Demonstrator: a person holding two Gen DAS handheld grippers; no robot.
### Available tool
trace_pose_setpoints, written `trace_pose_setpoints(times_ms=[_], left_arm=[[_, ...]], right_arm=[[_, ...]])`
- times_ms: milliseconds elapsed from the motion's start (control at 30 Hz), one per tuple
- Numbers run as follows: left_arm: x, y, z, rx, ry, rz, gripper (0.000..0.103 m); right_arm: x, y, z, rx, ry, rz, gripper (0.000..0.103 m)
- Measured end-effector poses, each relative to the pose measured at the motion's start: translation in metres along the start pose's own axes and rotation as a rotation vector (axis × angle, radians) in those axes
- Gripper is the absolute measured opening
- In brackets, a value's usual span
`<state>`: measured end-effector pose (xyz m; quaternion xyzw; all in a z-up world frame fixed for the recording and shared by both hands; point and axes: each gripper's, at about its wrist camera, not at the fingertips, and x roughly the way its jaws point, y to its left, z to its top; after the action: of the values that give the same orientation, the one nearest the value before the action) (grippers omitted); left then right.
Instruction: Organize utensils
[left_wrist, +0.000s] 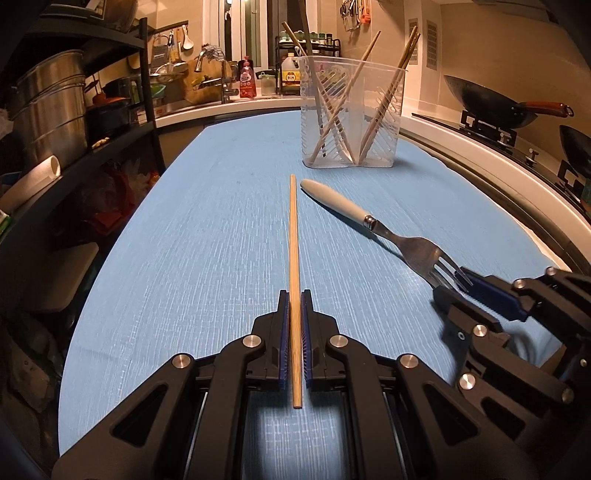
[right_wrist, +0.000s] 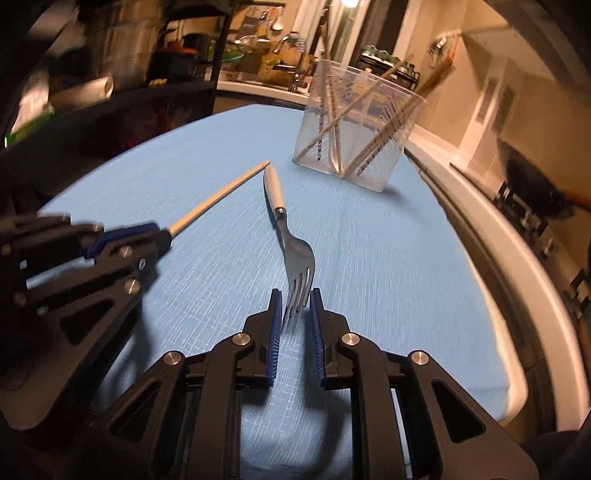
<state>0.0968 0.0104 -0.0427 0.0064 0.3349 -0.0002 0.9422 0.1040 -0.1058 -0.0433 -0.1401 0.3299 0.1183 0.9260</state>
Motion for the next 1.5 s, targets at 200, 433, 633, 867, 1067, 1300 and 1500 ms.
trace_pose_setpoints(times_ms=[200, 433, 633, 867, 1067, 1300, 1500], left_arm=[[-0.007, 0.0, -0.005, 0.008, 0.01, 0.008, 0.006], [-0.012, -0.001, -0.009, 0.004, 0.015, 0.011, 0.006], [-0.015, -0.002, -0.01, 0.009, 0.014, 0.018, 0.006], [-0.019, -0.003, -0.01, 0.015, -0.004, 0.0, 0.006], [-0.016, -0.004, -0.013, 0.016, 0.008, -0.004, 0.006], [-0.019, -0.003, -0.012, 0.023, 0.0, 0.001, 0.006], [-0.023, -0.008, -0.01, 0.035, -0.022, 0.004, 0.006]], right_arm=[[0.005, -0.018, -0.001, 0.149, 0.038, 0.109, 0.011], [0.008, -0.029, -0.004, 0.234, 0.052, 0.142, 0.004], [0.011, -0.043, -0.006, 0.29, 0.062, 0.116, 0.001], [0.012, -0.053, -0.008, 0.283, 0.068, -0.019, 0.001], [0.01, -0.056, -0.011, 0.27, 0.068, -0.055, 0.001], [0.01, -0.055, -0.01, 0.265, 0.064, -0.058, 0.001], [0.006, -0.058, -0.011, 0.28, 0.054, -0.064, 0.001]])
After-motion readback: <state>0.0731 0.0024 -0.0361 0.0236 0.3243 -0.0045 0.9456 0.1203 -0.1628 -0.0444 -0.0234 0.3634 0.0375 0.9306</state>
